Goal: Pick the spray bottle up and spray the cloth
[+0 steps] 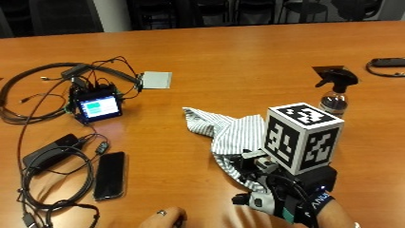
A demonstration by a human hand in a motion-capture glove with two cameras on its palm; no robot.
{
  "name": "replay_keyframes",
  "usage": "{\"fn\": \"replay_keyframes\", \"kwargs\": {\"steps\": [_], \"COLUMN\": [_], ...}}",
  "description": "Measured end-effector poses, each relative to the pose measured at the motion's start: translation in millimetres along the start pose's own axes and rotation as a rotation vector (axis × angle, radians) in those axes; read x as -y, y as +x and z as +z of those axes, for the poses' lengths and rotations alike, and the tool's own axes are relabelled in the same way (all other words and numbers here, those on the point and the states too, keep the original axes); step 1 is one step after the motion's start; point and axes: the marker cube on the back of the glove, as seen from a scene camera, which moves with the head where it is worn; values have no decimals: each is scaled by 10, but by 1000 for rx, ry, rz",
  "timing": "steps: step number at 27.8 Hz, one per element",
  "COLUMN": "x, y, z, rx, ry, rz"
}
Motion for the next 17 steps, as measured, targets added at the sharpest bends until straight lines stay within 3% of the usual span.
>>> {"fn": "replay_keyframes", "kwargs": {"steps": [17], "x": [148], "y": [-101], "z": [-133], "rx": [-4], "ry": [-2], "rz": [-39]}}
